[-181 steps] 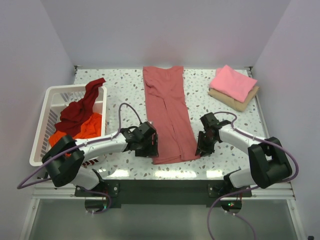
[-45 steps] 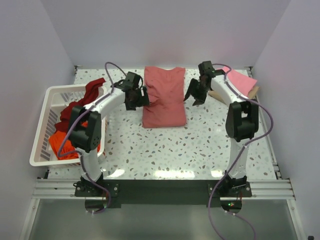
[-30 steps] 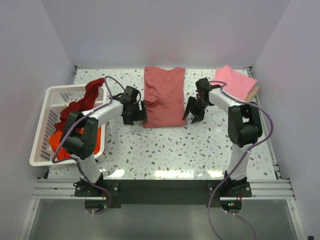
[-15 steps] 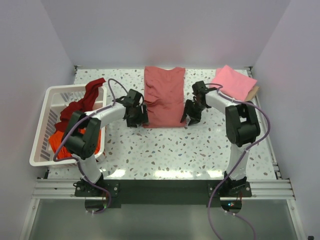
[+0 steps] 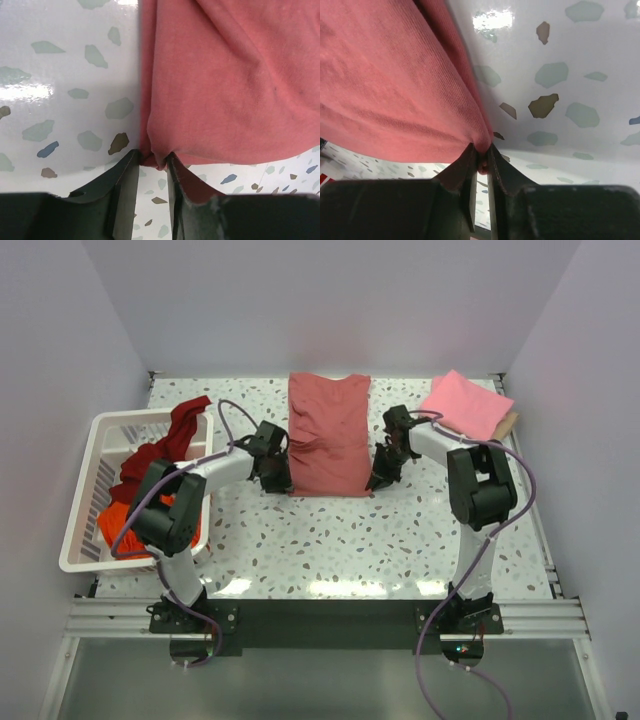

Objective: Fold and stack the t-shirts
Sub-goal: Fold the tshirt

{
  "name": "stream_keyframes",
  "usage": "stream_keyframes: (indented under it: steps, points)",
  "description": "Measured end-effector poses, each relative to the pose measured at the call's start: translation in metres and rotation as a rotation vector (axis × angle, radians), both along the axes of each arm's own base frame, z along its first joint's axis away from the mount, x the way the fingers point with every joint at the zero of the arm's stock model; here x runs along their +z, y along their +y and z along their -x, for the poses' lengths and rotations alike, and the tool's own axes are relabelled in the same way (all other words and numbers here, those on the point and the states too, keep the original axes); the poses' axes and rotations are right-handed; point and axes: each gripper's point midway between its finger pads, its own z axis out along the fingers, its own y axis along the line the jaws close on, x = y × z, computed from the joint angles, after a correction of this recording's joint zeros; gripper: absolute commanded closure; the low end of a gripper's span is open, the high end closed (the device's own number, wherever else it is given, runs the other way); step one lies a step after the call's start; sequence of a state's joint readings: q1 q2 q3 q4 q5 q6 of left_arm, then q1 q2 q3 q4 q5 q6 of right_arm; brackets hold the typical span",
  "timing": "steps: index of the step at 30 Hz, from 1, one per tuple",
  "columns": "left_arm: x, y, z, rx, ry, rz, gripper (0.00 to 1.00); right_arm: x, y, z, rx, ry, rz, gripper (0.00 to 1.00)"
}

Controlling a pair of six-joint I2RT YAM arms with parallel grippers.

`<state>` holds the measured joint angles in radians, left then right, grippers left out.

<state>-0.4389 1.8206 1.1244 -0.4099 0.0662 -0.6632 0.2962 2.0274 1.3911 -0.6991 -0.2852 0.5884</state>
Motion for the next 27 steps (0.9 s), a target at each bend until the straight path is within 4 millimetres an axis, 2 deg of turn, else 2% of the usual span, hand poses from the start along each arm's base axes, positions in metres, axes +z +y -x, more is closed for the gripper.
stream_keyframes:
  steps: [3,4,6,15,19,23,27]
  points:
    - [-0.002,-0.003,0.001,-0.003,0.002,0.01,0.8,0.0,0.001,-0.001,0.001,-0.001,-0.008,0.98]
    - [-0.002,-0.003,0.0,-0.003,0.001,0.013,0.89,0.0,0.002,0.0,0.004,-0.001,-0.012,1.0]
    - [-0.002,-0.005,0.0,-0.004,-0.001,0.022,1.0,0.0,0.003,0.0,0.006,0.0,-0.015,1.0]
    - [0.005,-0.006,0.003,-0.012,-0.003,0.034,1.0,0.003,0.001,0.003,0.019,0.006,-0.009,1.0]
    - [0.033,-0.006,0.013,-0.022,-0.052,0.061,1.0,0.017,-0.004,0.009,0.034,-0.008,0.011,1.0]
    - [0.075,-0.015,0.024,-0.051,-0.137,0.105,1.0,0.054,-0.012,0.017,0.058,-0.084,0.029,1.0]
    - [0.102,-0.017,0.04,-0.061,-0.184,0.14,1.0,0.089,-0.021,0.031,0.072,-0.16,0.035,1.0]
